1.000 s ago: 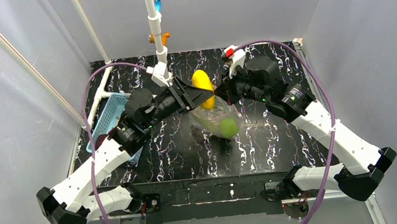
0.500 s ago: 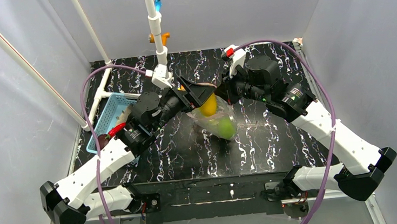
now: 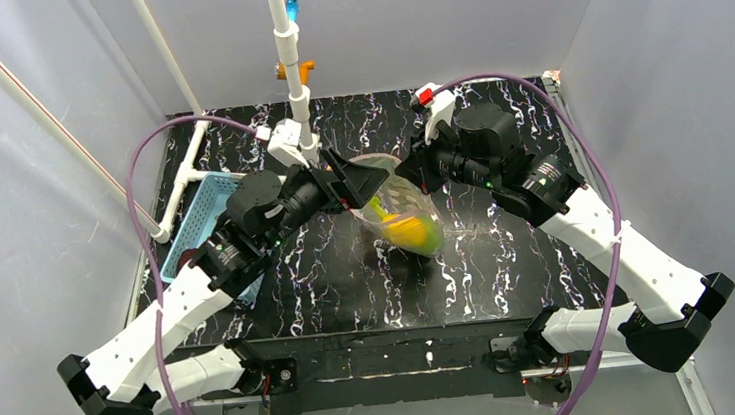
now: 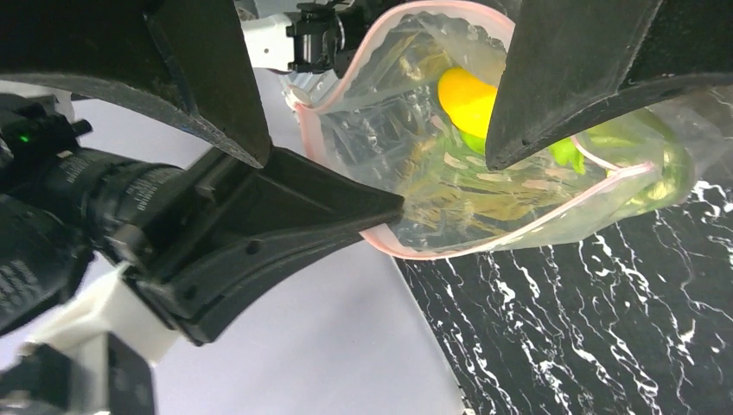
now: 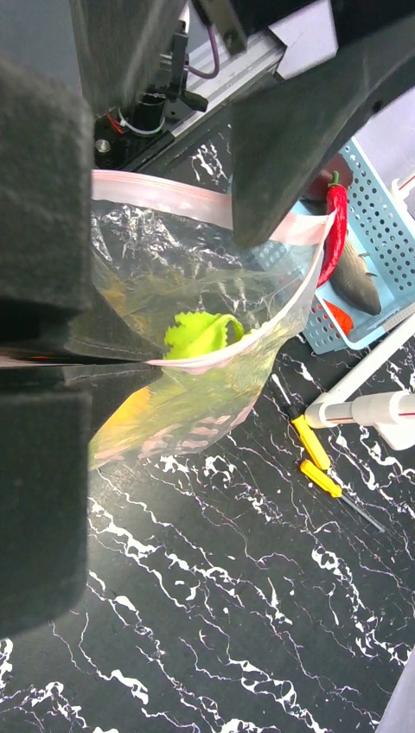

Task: Place the food in the zip-top bag and seal the zipper
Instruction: Place the fake vegetable in the zipper food storage bag, then pick up the fake vegetable from the bin.

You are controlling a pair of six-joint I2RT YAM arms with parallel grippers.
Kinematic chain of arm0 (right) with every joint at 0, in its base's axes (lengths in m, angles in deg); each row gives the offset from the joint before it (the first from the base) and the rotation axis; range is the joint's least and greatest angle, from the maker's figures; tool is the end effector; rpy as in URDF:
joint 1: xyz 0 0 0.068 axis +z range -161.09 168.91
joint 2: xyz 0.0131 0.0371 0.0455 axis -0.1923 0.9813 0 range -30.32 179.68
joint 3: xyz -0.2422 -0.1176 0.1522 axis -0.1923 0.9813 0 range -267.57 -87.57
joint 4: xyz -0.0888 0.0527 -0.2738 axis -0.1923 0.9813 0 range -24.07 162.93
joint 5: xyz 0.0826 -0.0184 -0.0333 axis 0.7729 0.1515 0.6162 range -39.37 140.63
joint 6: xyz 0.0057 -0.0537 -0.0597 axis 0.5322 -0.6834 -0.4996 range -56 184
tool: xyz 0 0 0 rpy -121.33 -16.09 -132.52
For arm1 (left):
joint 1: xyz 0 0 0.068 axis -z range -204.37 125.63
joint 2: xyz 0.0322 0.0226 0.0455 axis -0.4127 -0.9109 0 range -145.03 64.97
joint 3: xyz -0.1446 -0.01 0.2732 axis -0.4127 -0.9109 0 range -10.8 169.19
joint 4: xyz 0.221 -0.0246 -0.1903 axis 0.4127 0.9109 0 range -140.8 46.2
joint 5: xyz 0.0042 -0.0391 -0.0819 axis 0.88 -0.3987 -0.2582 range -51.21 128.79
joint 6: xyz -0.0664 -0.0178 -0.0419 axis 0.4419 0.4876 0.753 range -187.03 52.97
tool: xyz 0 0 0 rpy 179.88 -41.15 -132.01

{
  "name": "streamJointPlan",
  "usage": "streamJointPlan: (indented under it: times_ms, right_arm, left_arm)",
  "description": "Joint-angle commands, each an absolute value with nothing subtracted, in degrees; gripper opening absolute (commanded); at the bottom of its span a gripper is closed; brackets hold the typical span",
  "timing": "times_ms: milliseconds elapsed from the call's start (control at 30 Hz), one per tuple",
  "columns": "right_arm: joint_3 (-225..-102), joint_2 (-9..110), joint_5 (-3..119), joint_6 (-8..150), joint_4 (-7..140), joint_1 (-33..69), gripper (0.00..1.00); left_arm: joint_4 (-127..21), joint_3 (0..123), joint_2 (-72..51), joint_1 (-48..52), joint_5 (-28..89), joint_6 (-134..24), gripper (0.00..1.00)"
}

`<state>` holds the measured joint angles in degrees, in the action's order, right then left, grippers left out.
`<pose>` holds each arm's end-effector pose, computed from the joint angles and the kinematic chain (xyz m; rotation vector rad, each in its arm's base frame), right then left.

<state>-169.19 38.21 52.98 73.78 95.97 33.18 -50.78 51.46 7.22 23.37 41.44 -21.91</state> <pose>0.2158 0.2142 0.4737 -0.5984 1.8291 0.6826 0.1870 -0.2011 0.4614 -0.0034 1.6295 -1.2506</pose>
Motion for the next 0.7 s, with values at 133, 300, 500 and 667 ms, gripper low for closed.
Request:
streamJointPlan:
  times_ms: [133, 300, 500, 667]
  right_arm:
    - [-169.65, 36.62, 53.24, 74.29, 92.48, 33.29, 0.01]
    - [-169.49, 36.33, 53.13, 74.32, 92.31, 33.3, 0.01]
    - [-169.7, 36.63, 53.69, 74.46, 92.27, 33.3, 0.01]
    - [-169.68, 36.67, 53.6, 74.47, 92.49, 33.3, 0.01]
  left_arm:
    - [-32.31, 62.41, 14.3, 23.53, 41.9, -36.6, 0.95]
    - [-23.01, 64.77, 19.27, 23.55, 49.65, -41.66, 0.97]
    - [-9.28, 65.53, 20.75, 23.53, 66.25, -40.61, 0.98]
    - [-3.6, 62.83, 21.66, 23.55, 72.88, -37.98, 0.97]
